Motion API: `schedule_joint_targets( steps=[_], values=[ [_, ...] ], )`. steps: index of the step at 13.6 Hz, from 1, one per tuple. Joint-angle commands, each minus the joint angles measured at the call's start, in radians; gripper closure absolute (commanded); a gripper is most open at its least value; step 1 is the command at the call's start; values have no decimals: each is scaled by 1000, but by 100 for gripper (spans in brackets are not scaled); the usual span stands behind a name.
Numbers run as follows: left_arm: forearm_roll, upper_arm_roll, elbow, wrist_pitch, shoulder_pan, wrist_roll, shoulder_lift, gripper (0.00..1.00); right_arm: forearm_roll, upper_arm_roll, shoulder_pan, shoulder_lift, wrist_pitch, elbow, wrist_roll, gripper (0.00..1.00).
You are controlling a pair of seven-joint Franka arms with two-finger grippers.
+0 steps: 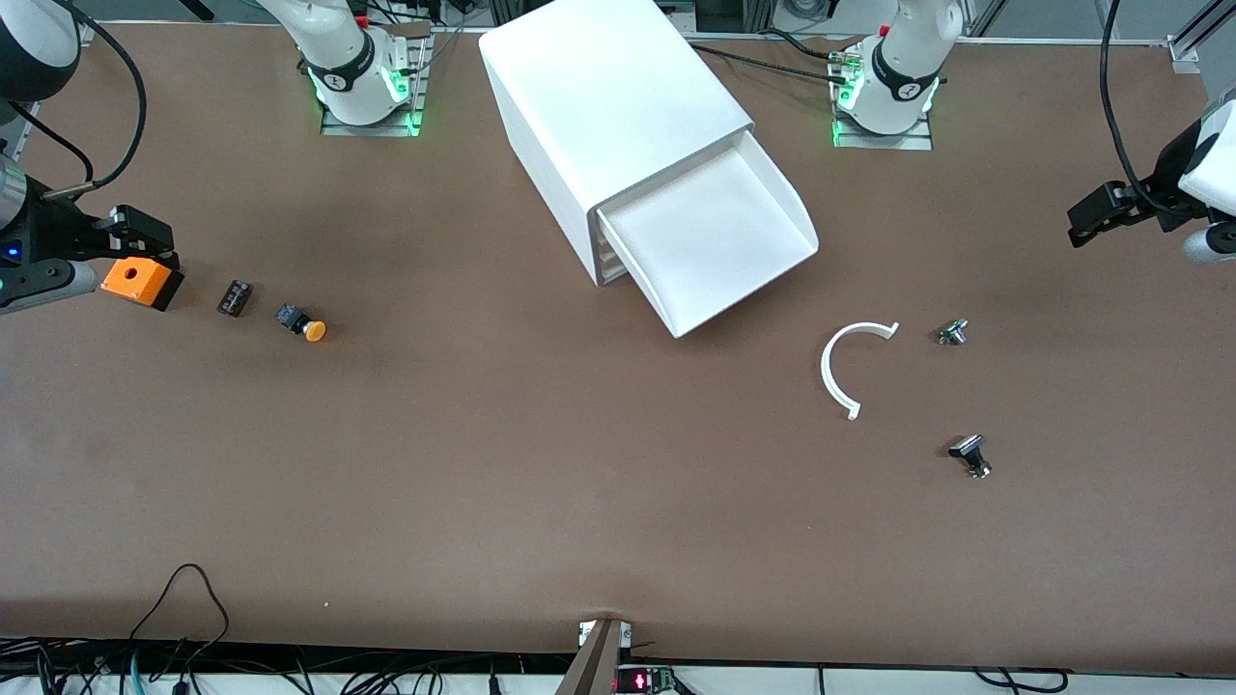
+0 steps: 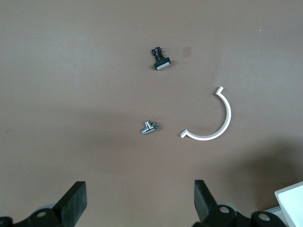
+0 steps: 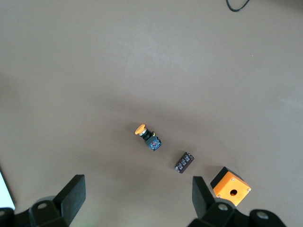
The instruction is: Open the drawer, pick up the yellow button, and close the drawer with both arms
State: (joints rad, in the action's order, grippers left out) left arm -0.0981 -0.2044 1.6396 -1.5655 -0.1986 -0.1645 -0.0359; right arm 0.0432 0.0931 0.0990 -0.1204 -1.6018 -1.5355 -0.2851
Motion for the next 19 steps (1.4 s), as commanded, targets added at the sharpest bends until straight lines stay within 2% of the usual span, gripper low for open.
schedule_joint_targets(
  steps=[1,8,10,15,19],
  values=[
    [1,-3,-34,21,1,-4,14,0,-41,-30,14,5,26,28,17,0],
    [1,-3,-34,19,1,-1,16,0,-40,-50,16,65,54,9,12,0],
    [1,-3,-34,19,-1,-1,16,0,-42,-71,14,68,56,8,12,0],
    [1,0,-34,21,1,-1,16,0,-40,-67,18,65,54,5,15,0],
    [1,0,-34,21,1,-1,16,0,-48,-64,31,107,-12,-77,3,0]
  ],
)
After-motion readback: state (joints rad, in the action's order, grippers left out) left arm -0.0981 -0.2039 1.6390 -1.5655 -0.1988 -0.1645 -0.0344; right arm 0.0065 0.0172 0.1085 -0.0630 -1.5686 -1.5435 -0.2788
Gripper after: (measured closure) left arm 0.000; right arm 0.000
